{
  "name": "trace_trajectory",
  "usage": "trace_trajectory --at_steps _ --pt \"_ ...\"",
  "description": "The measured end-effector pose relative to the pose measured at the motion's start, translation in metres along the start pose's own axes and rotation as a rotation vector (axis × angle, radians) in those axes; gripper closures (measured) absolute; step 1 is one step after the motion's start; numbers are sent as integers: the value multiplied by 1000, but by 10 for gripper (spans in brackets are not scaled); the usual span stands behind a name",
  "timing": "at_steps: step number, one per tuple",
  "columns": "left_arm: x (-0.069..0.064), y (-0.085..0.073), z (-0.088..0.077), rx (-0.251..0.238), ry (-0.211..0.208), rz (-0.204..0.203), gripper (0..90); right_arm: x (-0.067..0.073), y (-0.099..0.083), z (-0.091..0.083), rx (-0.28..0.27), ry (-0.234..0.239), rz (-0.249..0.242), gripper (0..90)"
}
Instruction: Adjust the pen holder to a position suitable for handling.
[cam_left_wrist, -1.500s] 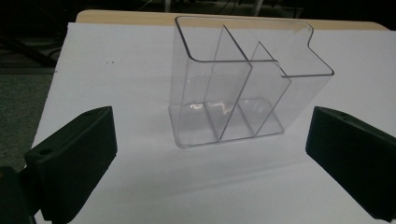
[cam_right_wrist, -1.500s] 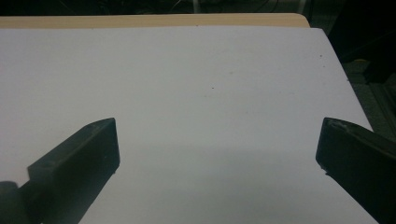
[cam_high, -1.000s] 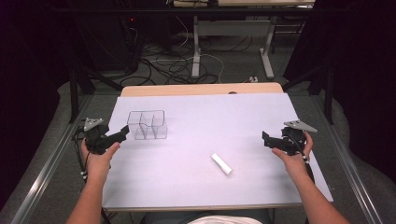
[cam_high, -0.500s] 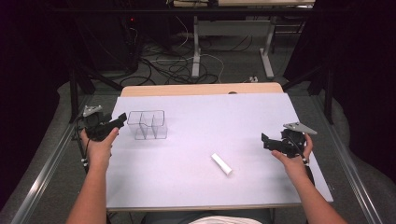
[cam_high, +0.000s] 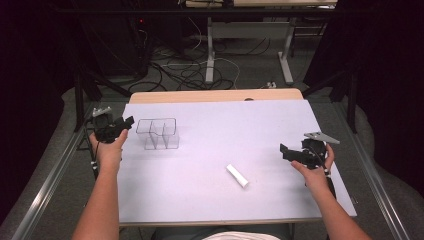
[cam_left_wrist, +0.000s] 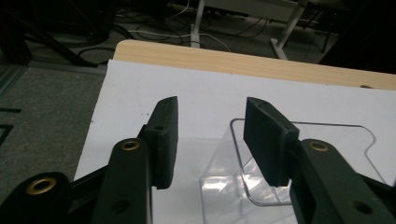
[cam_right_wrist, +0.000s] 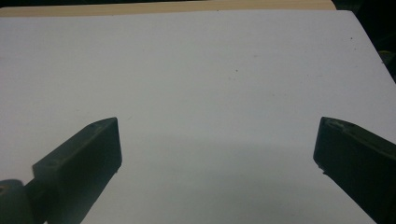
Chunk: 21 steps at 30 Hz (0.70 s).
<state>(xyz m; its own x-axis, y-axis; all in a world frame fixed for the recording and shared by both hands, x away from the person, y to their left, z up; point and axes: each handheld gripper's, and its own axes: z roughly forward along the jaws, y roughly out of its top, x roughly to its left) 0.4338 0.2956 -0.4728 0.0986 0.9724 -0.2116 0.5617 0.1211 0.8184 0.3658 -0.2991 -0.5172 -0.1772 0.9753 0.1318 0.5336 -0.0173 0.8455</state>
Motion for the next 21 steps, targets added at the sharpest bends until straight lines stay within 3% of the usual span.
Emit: trace_trajectory --at_steps 5,11,21 --pt "0 -3 10 63 20 -7 674 -2 -1 2 10 1 -4 9" --pt "-1 -4 13 89 31 -1 770 -2 -3 4 24 4 6 16" --pt "-11 -8 18 140 6 61 878 -1 -3 5 28 9 1 20"
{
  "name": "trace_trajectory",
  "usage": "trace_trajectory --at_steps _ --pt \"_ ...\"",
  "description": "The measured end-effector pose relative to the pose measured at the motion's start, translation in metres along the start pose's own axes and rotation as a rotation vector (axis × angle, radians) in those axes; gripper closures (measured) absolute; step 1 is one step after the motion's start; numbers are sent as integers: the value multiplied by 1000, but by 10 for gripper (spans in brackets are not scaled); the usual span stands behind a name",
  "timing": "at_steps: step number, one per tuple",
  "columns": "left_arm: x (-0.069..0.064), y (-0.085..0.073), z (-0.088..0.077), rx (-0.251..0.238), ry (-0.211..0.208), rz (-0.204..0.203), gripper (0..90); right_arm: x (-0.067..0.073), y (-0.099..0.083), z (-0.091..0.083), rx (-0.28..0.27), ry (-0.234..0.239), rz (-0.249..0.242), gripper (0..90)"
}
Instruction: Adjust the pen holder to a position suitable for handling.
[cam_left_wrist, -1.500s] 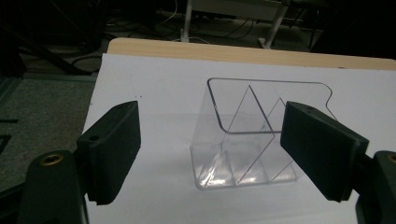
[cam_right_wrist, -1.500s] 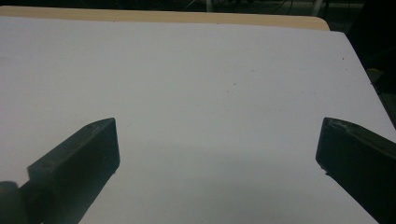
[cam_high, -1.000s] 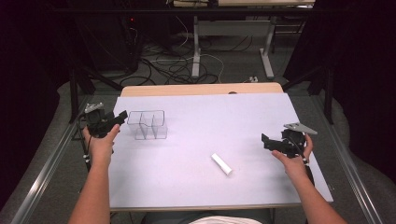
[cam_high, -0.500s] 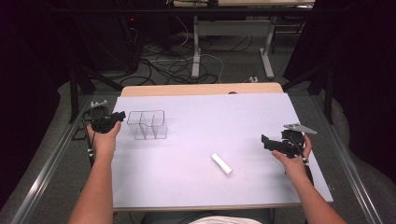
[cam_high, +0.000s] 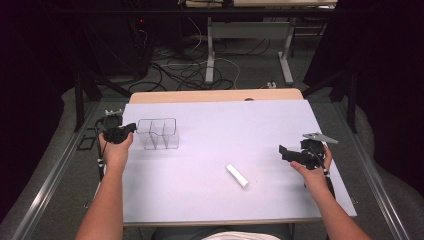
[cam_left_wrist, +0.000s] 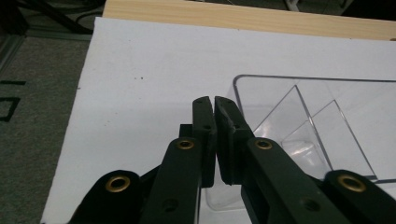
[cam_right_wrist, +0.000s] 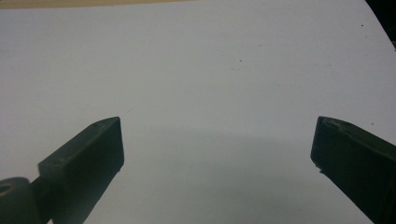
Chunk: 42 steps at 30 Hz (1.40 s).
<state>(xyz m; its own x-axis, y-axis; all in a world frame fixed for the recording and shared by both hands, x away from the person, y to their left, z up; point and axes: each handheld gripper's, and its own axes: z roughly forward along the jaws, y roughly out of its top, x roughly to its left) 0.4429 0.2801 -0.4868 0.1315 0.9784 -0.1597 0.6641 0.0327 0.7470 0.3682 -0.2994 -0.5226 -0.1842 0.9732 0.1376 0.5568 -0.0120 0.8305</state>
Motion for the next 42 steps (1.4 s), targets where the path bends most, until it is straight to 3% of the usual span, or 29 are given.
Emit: trace_trajectory --at_steps 11,24,33,42 --pt "-3 -1 1 3 5 12 898 0 0 1 1 6 -1 21" --pt "-19 -3 4 -7 -37 19 899 2 -1 2 9 12 -4 24" --pt "-37 -5 10 -16 -82 37 898 3 -1 2 9 15 -3 25" --pt "-67 -5 19 -23 -123 69 898 3 -1 2 9 18 -7 25"
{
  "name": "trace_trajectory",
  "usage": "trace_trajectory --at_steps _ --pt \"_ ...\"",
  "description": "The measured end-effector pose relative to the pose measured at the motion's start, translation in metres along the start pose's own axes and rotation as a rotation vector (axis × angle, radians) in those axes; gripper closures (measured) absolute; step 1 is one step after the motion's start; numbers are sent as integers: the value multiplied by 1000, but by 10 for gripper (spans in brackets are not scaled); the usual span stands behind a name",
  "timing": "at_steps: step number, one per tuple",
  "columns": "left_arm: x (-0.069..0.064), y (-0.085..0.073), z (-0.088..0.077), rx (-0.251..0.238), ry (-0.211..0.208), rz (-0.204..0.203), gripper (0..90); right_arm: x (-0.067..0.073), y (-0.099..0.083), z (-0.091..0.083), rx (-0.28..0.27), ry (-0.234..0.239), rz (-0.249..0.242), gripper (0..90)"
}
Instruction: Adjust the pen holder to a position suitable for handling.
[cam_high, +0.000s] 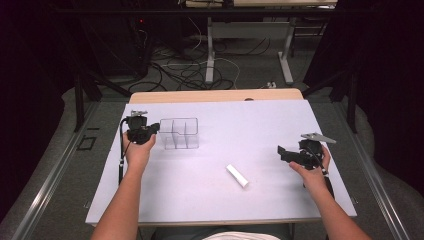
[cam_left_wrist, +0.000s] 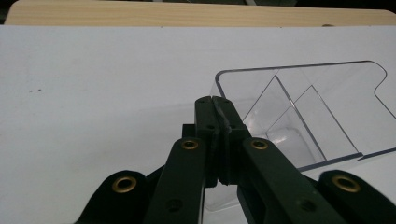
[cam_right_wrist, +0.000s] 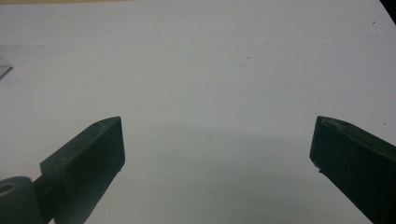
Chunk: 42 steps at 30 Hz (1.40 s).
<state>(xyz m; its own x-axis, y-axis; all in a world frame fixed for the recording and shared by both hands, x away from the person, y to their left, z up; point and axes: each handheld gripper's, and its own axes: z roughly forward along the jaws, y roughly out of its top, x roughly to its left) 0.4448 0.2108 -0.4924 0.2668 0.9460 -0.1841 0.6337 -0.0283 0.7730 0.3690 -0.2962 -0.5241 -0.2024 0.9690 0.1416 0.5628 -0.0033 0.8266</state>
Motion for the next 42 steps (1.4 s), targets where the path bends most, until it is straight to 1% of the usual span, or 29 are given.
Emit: trace_trajectory --at_steps 1,2,3,4,6,8,9,10,12,13,15,18,19,20,21,22,23,24,25,31,33,35,37,38,41,42 --pt "-3 0 1 -5 -4 -2 898 0 0 0 0 0 1 25" --pt "-5 0 2 0 -10 5 899 0 0 0 0 0 1 25" --pt "-5 0 2 0 -10 5 899 0 0 0 -1 1 0 25" --pt "-11 0 4 1 -21 11 899 0 0 0 0 2 1 25" --pt "-16 0 6 4 -32 20 898 0 0 0 -1 3 0 25" --pt "-18 1 7 8 -33 26 899 0 0 0 1 3 -4 25" --pt "-24 1 9 2 -39 26 898 0 0 0 2 3 -5 25" --pt "-26 1 10 8 -41 34 899 1 0 0 3 4 -4 25" --pt "-29 1 11 8 -43 38 899 1 0 0 3 5 -5 25" --pt "-35 1 13 4 -51 35 898 2 0 0 3 3 0 25" --pt "-40 1 15 11 -62 47 898 2 0 0 3 6 0 25" --pt "-46 2 18 8 -70 45 898 2 0 0 3 5 -1 25" --pt "-50 2 19 12 -73 45 899 2 0 0 3 5 0 25" --pt "-56 2 22 5 -84 40 899 2 0 0 2 5 0 25" --pt "-59 2 24 4 -88 43 899 2 0 0 2 6 -1 25" --pt "-59 2 24 4 -88 43 899 2 0 0 2 7 -1 25" --pt "-65 2 26 6 -95 46 898 2 0 0 2 7 -1 26" --pt "-65 2 26 6 -95 46 899 2 0 0 2 7 -1 26" --pt "-68 2 27 3 -99 39 899 1 0 0 1 10 -3 26" --pt "-82 2 33 3 -112 34 899 0 0 0 0 12 -6 26" --pt "-87 2 34 4 -121 36 898 0 0 0 0 12 -6 27" --pt "-88 2 34 6 -122 39 898 0 0 0 0 13 -7 27" --pt "-92 2 35 3 -122 33 898 0 0 0 1 12 -5 27" --pt "-94 2 36 6 -128 43 898 0 0 0 2 13 -6 28" --pt "-99 2 37 6 -133 34 898 2 0 0 2 17 -2 28" --pt "-102 2 39 4 -136 41 899 3 0 0 2 16 -3 30"
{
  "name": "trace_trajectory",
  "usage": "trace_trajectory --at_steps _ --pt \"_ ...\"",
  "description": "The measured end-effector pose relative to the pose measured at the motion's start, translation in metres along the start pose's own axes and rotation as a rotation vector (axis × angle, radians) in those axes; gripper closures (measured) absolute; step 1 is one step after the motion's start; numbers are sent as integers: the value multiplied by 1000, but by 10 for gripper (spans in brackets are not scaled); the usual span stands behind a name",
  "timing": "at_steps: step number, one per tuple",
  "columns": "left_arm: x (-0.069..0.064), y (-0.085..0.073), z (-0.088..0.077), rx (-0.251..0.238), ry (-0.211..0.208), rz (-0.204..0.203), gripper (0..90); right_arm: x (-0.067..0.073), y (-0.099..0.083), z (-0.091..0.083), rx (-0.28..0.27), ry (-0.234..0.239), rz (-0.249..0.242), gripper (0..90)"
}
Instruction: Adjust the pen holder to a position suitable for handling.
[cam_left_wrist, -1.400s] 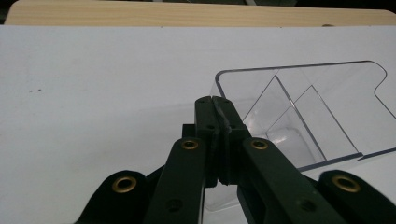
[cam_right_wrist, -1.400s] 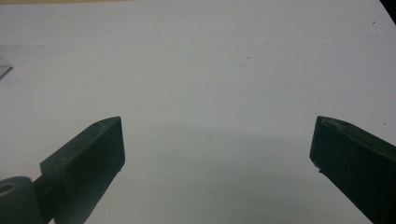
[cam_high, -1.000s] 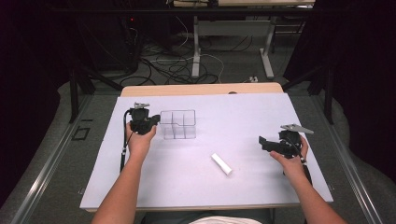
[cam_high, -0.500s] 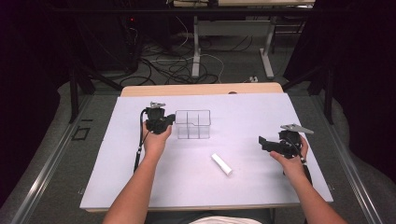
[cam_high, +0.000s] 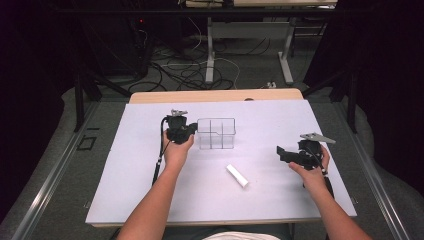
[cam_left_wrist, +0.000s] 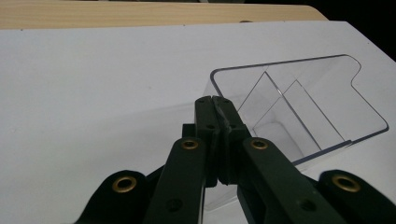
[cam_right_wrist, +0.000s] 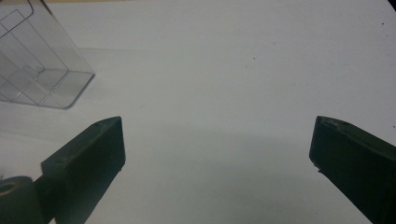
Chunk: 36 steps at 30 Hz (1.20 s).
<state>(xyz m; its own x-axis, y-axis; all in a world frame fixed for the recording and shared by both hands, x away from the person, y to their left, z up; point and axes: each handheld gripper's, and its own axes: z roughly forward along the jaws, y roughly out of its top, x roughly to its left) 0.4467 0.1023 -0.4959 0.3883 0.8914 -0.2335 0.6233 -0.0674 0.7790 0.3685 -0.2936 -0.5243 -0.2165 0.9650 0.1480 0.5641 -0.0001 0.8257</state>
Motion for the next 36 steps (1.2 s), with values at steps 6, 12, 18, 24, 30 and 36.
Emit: trace_trajectory --at_steps 6,12,18,24,30,36 --pt "1 1 0 8 -4 12 898 0 0 -1 -9 3 -17 66" --pt "8 0 -6 9 4 15 897 3 1 -4 -12 1 -53 152" --pt "12 0 -15 1 -22 21 852 11 4 -5 -14 30 -92 191" --pt "12 -3 -26 -5 -47 59 756 18 6 -8 -19 43 -106 241" --pt "12 -11 -36 -8 -68 55 642 18 9 -11 -12 25 -107 257" --pt "10 -17 -44 -29 -84 39 485 19 12 -12 3 36 -106 256"
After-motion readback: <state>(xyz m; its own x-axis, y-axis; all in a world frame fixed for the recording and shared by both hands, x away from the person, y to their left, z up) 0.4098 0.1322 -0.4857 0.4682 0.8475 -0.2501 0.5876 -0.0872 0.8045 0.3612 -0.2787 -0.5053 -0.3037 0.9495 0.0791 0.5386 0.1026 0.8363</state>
